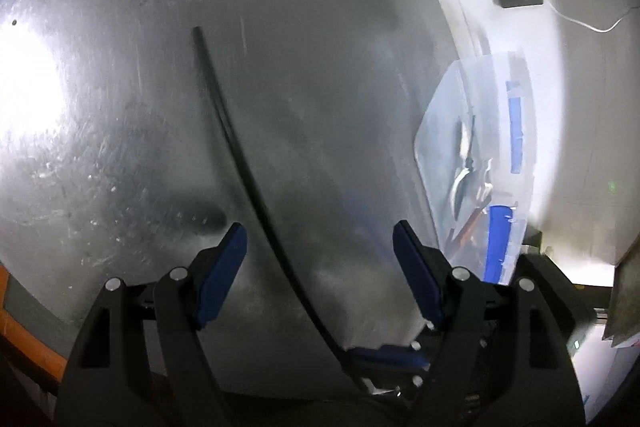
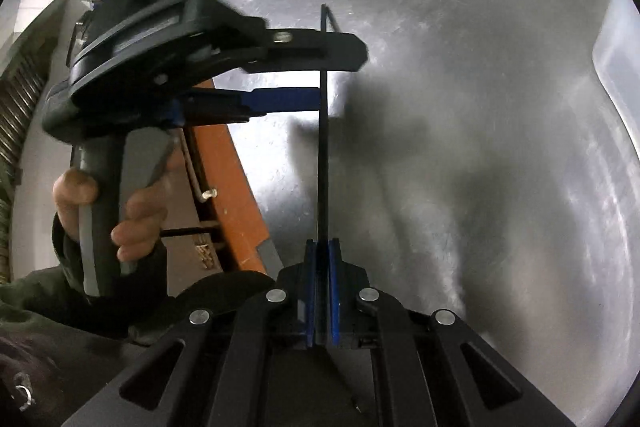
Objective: Organize utensils
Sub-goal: 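Return both tools to the counter and grasp the remaining black chopsticks, then lift the chopsticks over the box and open both tools to drop them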
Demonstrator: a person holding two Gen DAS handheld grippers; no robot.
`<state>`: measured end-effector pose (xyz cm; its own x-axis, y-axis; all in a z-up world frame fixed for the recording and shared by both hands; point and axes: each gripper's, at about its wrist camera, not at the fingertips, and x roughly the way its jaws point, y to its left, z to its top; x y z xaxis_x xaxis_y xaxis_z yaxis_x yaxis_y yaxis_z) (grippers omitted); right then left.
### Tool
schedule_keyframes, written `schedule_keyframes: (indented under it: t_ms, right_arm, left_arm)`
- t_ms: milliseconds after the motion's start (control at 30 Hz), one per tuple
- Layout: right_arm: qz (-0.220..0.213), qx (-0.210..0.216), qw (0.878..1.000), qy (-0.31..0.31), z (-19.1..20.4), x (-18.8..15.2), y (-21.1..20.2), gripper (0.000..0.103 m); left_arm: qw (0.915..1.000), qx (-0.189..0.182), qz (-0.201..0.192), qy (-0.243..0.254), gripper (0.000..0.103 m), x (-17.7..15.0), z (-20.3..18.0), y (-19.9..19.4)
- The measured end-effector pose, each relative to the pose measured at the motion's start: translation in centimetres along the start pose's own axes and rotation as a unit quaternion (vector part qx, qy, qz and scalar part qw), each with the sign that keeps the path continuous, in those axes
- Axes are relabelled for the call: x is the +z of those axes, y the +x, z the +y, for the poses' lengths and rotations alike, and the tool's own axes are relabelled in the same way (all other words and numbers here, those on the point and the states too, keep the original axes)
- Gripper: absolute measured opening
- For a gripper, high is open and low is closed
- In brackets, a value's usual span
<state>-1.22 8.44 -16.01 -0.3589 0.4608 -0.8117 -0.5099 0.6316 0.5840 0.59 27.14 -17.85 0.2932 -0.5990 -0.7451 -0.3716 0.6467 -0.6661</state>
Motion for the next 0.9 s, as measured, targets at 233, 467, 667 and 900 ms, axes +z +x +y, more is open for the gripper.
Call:
schedule_keyframes:
  t_ms: [233,467,667,900]
  right_arm:
    - [0.013,0.001,1.000,0.006,-0.4,0.4,1.0,0.007]
    - [0.004,0.004,1.000,-0.003,0.3,0.2,0.8,0.007]
    - [-0.045,-0.001,0.999,-0.019,1.7,-0.9,-3.4,0.001]
    - [-0.177,-0.042,0.983,-0.021,1.9,-2.3,-14.5,0.001]
  left_arm:
    - [0.9991,-0.011,-0.005,-0.041,0.023,-0.9,1.7,0.7]
    - [0.9989,-0.015,-0.026,-0.037,0.007,-1.3,2.3,-0.2]
    - [0.9968,-0.060,-0.052,0.010,0.006,-1.3,-0.7,-3.2]
    - [0.9727,-0.147,-0.044,0.174,0.006,1.2,-15.3,-5.3]
